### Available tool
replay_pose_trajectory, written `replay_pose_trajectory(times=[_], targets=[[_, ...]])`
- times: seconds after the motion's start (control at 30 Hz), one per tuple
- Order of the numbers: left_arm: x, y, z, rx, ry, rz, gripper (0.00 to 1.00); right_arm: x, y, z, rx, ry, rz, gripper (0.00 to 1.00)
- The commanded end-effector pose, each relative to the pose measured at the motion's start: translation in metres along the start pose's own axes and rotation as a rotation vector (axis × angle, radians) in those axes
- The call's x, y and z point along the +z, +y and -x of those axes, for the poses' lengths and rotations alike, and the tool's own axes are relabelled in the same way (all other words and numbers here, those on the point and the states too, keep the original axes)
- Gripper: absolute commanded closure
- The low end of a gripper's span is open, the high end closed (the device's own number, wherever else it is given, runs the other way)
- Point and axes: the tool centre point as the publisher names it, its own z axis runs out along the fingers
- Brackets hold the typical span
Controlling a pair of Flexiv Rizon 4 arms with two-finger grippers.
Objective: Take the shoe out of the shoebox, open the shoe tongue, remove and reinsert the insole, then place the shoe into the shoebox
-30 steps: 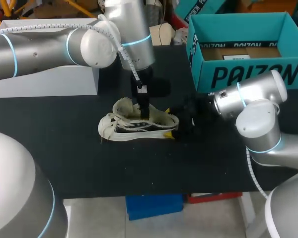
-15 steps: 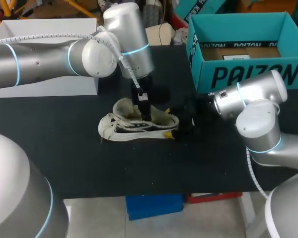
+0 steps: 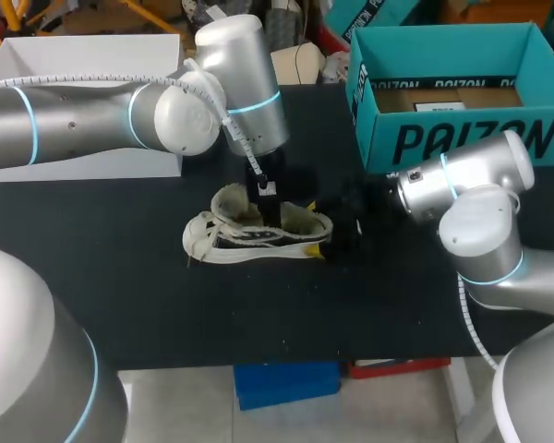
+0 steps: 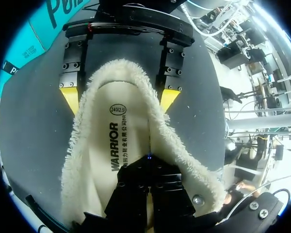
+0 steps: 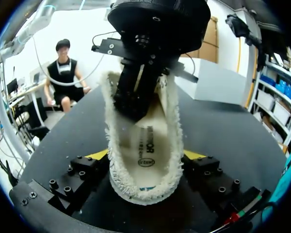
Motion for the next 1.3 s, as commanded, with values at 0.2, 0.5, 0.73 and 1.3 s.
replay_pose_trajectory(times=[0.2,0.5,0.73,1.3], targets=[[0.012,-0.005,-0.004,0.006,-0.005,0.005,0.70,0.001,-0.001,0.001,0.001,-0.001,-0.001,1.00],[0.012,-0.001,0.001,0.004,-0.132,0.090,0.65,0.001,-0.001,0.001,0.001,-0.001,-0.001,1.00],[0.016,0.006,0.001,0.003,-0.303,0.163,0.73,0.001,-0.001,0.001,0.001,-0.001,-0.001,1.00],[0.029,0.027,0.014,-0.012,-0.540,0.283,0.69,0.001,-0.001,0.001,0.001,-0.001,-0.001,1.00]])
